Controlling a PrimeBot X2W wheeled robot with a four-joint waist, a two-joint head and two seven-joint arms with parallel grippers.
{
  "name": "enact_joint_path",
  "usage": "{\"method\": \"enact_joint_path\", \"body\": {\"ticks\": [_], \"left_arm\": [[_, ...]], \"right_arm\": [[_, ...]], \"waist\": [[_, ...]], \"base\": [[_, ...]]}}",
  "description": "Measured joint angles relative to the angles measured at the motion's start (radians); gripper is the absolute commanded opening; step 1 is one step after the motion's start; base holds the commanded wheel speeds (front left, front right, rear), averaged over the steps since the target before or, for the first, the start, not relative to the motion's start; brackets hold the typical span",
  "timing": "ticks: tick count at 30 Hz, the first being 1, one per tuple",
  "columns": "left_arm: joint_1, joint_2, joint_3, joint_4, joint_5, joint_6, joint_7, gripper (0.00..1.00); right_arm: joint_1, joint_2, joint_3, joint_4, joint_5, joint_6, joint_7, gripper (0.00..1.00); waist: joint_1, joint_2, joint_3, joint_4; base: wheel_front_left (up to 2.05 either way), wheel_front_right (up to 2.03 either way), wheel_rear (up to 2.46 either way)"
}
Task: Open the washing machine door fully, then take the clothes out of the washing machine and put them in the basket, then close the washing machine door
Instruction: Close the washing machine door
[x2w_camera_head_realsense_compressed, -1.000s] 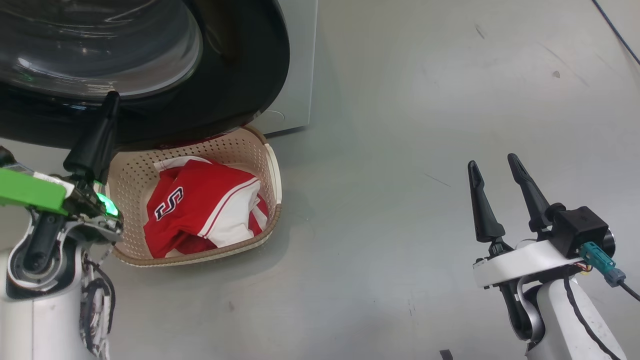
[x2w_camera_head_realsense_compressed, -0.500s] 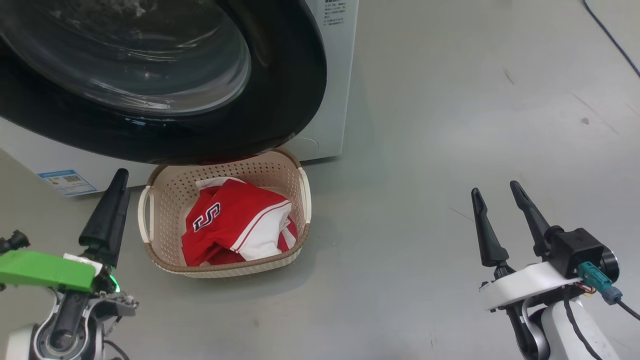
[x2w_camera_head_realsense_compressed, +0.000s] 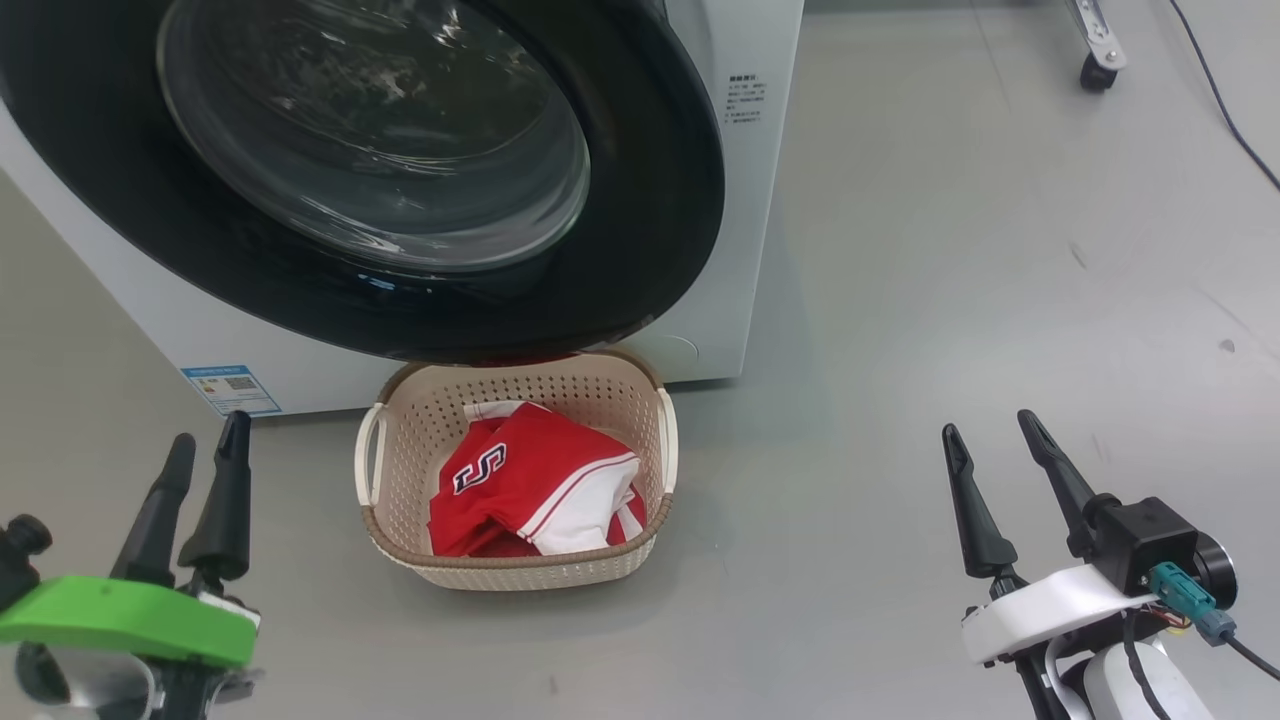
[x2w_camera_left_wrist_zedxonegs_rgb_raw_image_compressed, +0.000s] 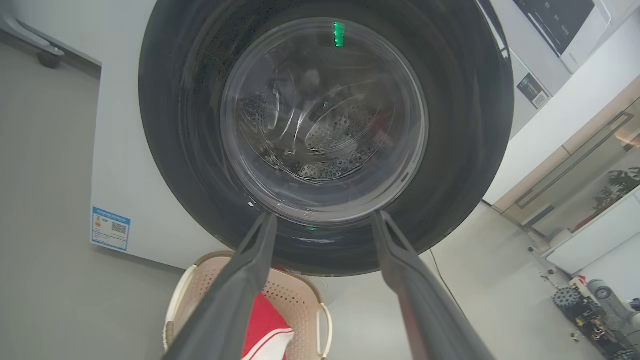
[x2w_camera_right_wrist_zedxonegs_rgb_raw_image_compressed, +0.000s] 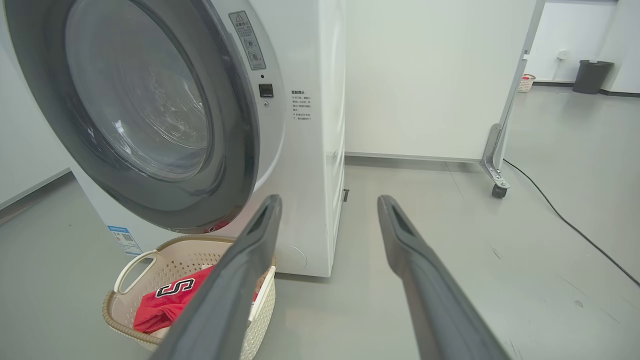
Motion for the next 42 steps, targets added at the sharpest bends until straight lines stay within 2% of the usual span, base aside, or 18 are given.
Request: {"method": "enact_joint_path", "body": {"ticks": [2, 3, 10, 14, 26, 42], "left_arm": [[0.017, 0.027, -0.016, -0.003, 0.099, 0.0, -0.042, 1.0], [0.017, 0.027, -0.016, -0.003, 0.099, 0.0, -0.042, 1.0], [0.055, 0.049, -0.034, -0.016, 0.319, 0.004, -0.165, 1.0], [0.075, 0.05, -0.06, -0.015, 0.405, 0.041, -0.2, 1.0], [0.118, 0.03, -0.125, 0.029, 0.512, 0.103, -0.253, 1.0], [0.132, 0.007, -0.163, 0.055, 0.545, 0.149, -0.27, 1.0]], "right_arm": [[0.006, 0.0, 0.0, 0.0, 0.0, 0.0, 0.0, 1.0], [0.006, 0.0, 0.0, 0.0, 0.0, 0.0, 0.0, 1.0], [0.023, 0.0, 0.003, -0.01, -0.001, -0.006, 0.002, 1.0], [0.039, -0.001, 0.002, -0.018, -0.001, -0.015, 0.003, 1.0], [0.079, 0.0, -0.002, -0.023, -0.001, -0.034, 0.008, 1.0], [0.101, 0.02, 0.025, -0.041, -0.001, -0.043, 0.015, 1.0]], "waist": [[0.0, 0.0, -0.012, 0.008], [0.0, 0.0, -0.012, 0.008], [0.0, 0.0, -0.048, 0.025], [0.0, 0.0, -0.054, 0.027], [0.0, 0.0, -0.067, 0.02], [0.0, 0.0, -0.094, 0.014]], "base": [[0.0, 0.0, 0.0], [0.0, 0.0, 0.0], [0.0, 0.0, 0.0], [0.0, 0.0, 0.0], [0.0, 0.0, 0.0], [0.0, 0.0, 0.0]]}}
